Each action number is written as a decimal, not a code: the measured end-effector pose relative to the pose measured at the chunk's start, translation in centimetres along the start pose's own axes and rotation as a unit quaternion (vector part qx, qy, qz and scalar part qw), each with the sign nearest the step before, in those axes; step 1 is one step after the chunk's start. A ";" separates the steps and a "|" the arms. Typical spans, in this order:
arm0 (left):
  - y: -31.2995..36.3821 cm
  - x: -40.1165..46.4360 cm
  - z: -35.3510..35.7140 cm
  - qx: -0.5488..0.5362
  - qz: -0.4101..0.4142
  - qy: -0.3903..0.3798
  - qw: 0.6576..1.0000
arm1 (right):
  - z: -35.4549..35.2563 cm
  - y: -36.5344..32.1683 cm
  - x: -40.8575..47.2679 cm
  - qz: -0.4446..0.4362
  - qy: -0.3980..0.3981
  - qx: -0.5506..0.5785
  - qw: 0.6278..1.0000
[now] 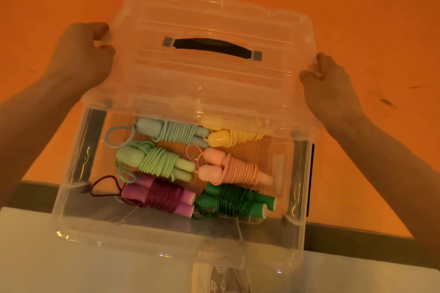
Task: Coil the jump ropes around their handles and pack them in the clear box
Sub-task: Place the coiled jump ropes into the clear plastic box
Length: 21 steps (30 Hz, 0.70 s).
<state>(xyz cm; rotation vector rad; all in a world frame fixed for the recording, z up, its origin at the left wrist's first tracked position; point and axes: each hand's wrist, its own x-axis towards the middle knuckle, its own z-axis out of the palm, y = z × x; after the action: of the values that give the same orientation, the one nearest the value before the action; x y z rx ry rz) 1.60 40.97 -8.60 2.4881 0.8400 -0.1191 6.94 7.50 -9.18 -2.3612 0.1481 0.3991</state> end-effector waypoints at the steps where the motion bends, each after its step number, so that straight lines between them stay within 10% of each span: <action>1: -0.5 -0.5 -0.1 -0.012 0.005 0.005 1.000 | 0.0 0.0 -0.9 -0.003 0.004 0.014 1.000; 21: -7.7 -12.8 0.4 -0.119 0.015 0.050 0.992 | 2.7 4.0 -14.3 0.008 0.037 0.049 0.998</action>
<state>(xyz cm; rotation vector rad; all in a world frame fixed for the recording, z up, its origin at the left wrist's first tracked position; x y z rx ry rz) -13.17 39.06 -9.31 2.2966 0.8058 0.1119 -8.13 6.33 -9.03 -2.2799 0.2173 0.3061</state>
